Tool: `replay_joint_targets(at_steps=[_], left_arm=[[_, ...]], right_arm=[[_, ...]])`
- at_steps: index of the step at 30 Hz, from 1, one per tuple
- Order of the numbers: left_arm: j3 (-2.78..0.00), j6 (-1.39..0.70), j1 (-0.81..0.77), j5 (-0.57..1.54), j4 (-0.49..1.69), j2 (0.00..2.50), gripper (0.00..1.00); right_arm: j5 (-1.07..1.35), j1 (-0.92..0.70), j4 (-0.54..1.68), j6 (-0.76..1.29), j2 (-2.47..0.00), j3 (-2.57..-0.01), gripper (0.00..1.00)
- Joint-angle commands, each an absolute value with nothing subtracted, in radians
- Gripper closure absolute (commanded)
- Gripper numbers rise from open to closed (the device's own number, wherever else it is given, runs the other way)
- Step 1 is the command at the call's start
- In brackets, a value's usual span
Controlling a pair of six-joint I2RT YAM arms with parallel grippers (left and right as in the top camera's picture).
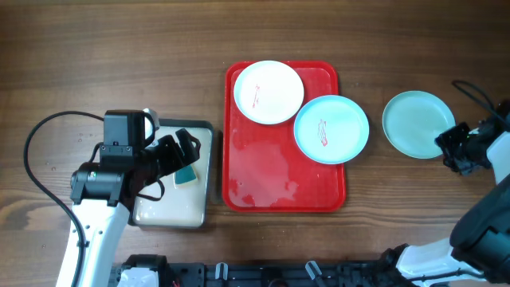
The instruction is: Clean dirty plates on tray and stack at the side
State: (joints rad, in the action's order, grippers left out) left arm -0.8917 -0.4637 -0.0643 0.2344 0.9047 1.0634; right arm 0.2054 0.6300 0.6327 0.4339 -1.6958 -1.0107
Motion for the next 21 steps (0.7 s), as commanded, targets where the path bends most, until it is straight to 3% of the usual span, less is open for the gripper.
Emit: replay_joint_targets(at_steps=[1,5,9,15,19,21], left_arm=[[-0.908,-0.448,-0.059,0.242,0.903,1.065,0.0],[-0.908,-0.448,-0.059,0.242,0.92,1.065,0.0],[-0.908,-0.448,-0.059,0.242,0.936,1.065,0.0],[-0.908,-0.448,-0.059,0.242,0.936,1.065,0.0],[-0.908,-0.448,-0.059,0.242,0.936,1.065,0.0],[-0.908,-0.448,-0.059,0.242,0.936,1.065,0.0]], right_arm=[[0.442,0.582,0.646,0.327,-1.511,-1.037,0.57],[0.424,0.313,0.735,0.152,-1.32,-1.033,0.6],[0.099,0.035,0.622,0.153,-1.431,-0.982,0.6],[0.065,-0.002,0.551,0.11,-1.695,-0.982,0.62],[0.043,-0.002,0.582,0.15,-1.708,-0.982,0.85],[0.063,-0.002,0.588,0.157,-1.701,-0.982,0.73]])
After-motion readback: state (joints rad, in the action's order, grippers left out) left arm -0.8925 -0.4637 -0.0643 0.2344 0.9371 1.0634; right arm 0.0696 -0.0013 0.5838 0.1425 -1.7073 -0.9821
